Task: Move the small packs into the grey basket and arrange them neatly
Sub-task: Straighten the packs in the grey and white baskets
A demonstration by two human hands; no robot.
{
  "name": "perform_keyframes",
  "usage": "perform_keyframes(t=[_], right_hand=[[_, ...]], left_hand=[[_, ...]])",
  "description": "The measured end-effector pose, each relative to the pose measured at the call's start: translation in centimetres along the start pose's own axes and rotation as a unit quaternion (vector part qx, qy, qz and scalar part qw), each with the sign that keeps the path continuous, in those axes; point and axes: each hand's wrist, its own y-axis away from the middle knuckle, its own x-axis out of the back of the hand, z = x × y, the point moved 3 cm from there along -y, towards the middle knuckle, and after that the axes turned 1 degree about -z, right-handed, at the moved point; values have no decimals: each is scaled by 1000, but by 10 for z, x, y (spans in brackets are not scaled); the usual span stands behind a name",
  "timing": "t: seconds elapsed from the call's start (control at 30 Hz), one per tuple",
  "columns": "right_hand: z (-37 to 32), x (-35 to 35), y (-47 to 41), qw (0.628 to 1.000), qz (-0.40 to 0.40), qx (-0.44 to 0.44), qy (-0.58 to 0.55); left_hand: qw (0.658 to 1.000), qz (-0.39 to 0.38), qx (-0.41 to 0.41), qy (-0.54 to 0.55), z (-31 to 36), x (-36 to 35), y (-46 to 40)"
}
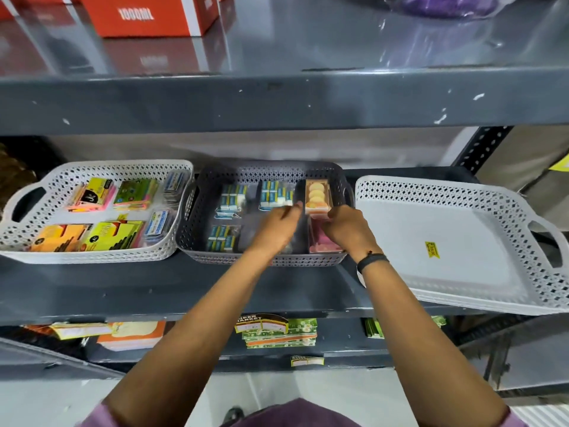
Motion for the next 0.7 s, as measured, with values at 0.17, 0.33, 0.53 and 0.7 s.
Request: perform_keyframes(t=[0.17,0.33,0.53,0.7], right_hand=[[2,-4,-6,996,-65,-32,-42],[4,-8,-12,992,-94,-58,-59],[1,-7,-10,992,-77,-58,-86],[-12,4,-2,973,104,61,-196]], left_hand=[[977,-121,157,79,-15,-38,-35],[975,-97,188,67,-22,-42,-48],[974,-104,182,87,-19,-35,-46],[982,87,85,142,-34,30,-46]])
